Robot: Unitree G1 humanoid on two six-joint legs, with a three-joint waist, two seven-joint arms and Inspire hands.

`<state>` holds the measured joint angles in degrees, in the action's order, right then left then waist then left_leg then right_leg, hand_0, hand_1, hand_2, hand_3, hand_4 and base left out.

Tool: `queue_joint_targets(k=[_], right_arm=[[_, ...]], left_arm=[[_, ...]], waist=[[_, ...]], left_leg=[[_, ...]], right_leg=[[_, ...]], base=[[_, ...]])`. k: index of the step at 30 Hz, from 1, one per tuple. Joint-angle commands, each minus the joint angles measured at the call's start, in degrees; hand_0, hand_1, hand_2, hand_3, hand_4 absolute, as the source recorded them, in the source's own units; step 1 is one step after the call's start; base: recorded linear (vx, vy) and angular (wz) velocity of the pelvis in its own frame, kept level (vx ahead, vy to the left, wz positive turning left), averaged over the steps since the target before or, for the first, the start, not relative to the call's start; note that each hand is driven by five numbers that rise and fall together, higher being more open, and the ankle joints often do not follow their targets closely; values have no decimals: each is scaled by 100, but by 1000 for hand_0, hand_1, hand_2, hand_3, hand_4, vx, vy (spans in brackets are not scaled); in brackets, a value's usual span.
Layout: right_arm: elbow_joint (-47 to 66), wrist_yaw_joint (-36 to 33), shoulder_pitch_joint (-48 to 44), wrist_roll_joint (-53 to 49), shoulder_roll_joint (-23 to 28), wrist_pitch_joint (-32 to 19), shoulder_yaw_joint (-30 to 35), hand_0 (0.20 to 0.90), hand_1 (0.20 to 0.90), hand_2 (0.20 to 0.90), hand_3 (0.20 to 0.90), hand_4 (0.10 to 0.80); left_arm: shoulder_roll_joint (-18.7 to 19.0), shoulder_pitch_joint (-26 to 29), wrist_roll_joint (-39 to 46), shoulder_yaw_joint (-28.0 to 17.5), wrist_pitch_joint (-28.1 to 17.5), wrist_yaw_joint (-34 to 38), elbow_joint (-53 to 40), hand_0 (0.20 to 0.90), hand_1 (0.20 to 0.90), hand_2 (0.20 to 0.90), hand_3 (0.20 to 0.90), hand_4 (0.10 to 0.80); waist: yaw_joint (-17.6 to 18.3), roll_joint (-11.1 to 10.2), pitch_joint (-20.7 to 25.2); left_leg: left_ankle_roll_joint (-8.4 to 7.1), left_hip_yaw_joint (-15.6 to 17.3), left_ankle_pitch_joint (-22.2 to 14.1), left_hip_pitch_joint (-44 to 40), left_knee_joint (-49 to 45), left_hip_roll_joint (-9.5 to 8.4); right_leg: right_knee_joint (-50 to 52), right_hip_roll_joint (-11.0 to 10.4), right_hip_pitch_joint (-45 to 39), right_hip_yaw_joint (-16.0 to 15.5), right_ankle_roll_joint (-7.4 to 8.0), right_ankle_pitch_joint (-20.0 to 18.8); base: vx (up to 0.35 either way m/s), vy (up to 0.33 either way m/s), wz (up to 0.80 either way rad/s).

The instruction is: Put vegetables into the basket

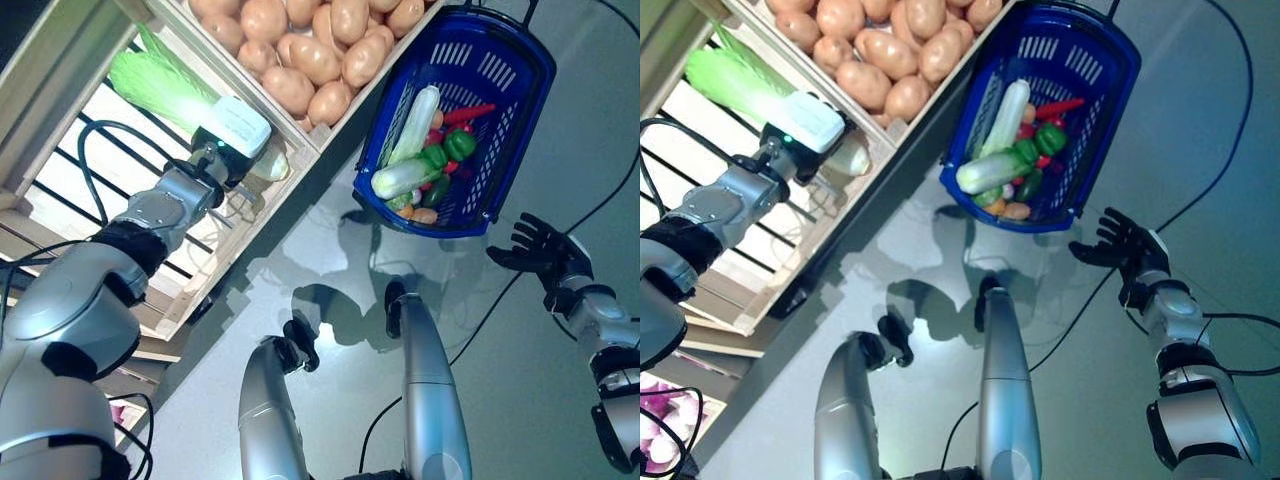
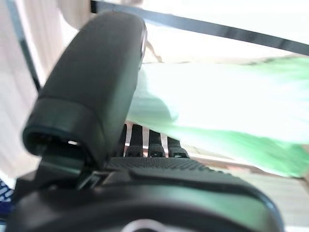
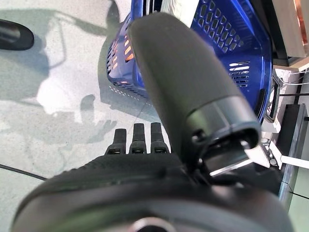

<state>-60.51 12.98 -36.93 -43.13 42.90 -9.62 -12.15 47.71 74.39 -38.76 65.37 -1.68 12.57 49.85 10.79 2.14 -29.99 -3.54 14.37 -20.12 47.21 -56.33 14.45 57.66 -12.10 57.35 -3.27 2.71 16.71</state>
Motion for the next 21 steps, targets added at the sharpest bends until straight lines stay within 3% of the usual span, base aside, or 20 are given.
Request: queue_joint_targets(k=[1, 8, 19, 20, 21], right_arm=[[-45, 225, -305, -275, 632, -646, -46, 900, 900, 900, 900, 800], [277, 247, -408, -498, 723, -700, -56, 900, 900, 900, 900, 800], [713, 463, -593, -759, 819, -855, -136, 900, 900, 900, 900, 800], [770, 463, -616, -786, 824, -847, -134, 900, 900, 900, 900, 800], [811, 465, -651, -815, 832, -838, -136, 900, 900, 900, 900, 800]], left_arm=[[216, 1035, -269, 28, 253, -88, -67, 900, 900, 900, 900, 800], [160, 1220, -51, 31, 761, -426, 129, 900, 900, 900, 900, 800], [176, 1260, 217, -245, 826, -283, 735, 900, 900, 900, 900, 800], [182, 1253, 267, -265, 859, -361, 762, 764, 764, 764, 764, 709], [202, 1261, 355, -278, 844, -412, 809, 509, 509, 509, 509, 540]], waist=[[179, 108, 19], [206, 104, 19], [195, 85, 19], [195, 87, 19], [194, 91, 19]], left_leg=[[110, -73, 140, 421, 133, 27], [178, -81, 0, 889, -237, 32], [268, -147, -211, 1370, -821, 64], [271, -148, -228, 1387, -860, 71], [274, -151, -245, 1405, -896, 76]], right_leg=[[-443, -151, -247, 40, 191, -490], [-149, -149, 261, 88, 165, -455], [387, -162, 741, 89, 72, -284], [420, -165, 761, 93, 67, -267], [464, -164, 782, 96, 56, -243]], base=[[-77, 33, 3], [-51, 23, 1], [-27, 11, 3], [0, 0, 0], [0, 0, 0]])
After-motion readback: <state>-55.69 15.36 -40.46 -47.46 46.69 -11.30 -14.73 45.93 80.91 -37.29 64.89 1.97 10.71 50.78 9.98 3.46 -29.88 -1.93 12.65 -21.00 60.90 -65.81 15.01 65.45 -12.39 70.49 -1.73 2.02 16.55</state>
